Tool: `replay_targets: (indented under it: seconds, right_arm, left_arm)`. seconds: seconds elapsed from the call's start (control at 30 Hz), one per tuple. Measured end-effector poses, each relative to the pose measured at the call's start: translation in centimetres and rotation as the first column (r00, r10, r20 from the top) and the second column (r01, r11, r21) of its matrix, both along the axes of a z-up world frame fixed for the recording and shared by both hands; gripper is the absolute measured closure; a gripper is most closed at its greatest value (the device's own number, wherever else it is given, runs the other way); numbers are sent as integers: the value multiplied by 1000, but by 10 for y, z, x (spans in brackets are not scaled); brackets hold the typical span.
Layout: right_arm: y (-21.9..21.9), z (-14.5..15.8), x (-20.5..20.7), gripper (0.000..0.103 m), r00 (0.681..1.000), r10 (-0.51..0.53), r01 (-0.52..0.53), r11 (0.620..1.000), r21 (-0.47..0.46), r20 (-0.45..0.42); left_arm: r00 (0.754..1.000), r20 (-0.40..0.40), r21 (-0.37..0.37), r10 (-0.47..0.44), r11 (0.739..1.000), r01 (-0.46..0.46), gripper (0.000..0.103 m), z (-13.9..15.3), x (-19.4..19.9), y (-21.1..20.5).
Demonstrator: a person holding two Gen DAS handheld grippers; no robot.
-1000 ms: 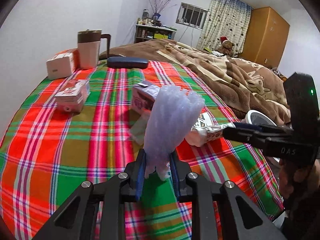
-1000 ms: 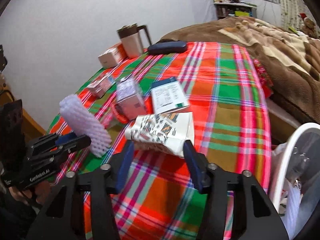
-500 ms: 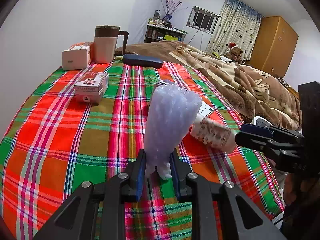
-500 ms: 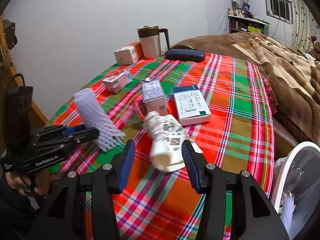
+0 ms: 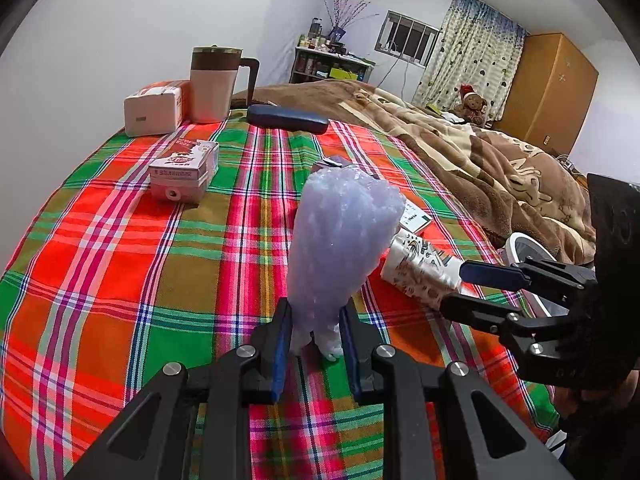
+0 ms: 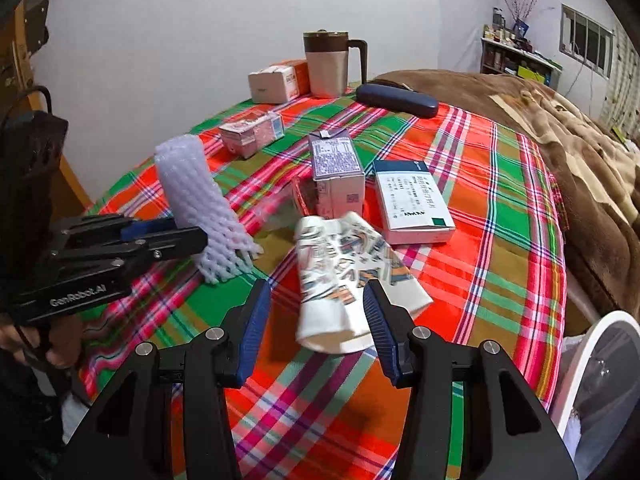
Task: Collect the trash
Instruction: 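Grasp a second white foam mesh sleeve with the left gripper while the right grasps the patterned paper cup, then carry the sleeve and paper cup over the bin and open both grippers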
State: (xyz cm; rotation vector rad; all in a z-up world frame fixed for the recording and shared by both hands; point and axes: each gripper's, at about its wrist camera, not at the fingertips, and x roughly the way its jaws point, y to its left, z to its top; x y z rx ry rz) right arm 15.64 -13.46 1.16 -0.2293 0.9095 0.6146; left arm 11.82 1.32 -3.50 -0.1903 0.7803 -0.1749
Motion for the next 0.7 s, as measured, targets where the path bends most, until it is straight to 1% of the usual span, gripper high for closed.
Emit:
replay_targets:
  seconds: [0.07,0.1,0.13,0.2,0.4,0.57,0.7]
  right_arm:
    - [0,-3,3,54,1000,2,-2,1000,-1,-9]
    - [0,-5,4,72,1000,-1,1,1000,-3,-11]
    - [1,-6,5,81,1000,-8,8,1000,-12,-13]
    - [-1,-9,8,81,999,-33,33,999,-18,-16]
    - [-17,4,4,81,995,-102,102,994,47,-11]
    - [-30,14,-8,82,990,-137,137,987,83,2]
    - [-38,13,-14,82,988,-152,151,985,82,-3]
  left_arm:
    - [1000,0,0,-2,1000,2,79,0,1,-1]
    - [1000,0,1,-4,1000,4,79,0,2,-1]
    - [1000,-1,2,-5,1000,5,79,0,1,-2]
    - [1000,-2,1,-5,1000,5,79,1,2,-2]
    - [1000,-2,-6,-17,1000,17,79,4,-1,-9]
    - [999,1,-8,-34,999,34,79,8,-3,-17]
    - [999,4,-5,-52,999,52,79,11,-6,-25]
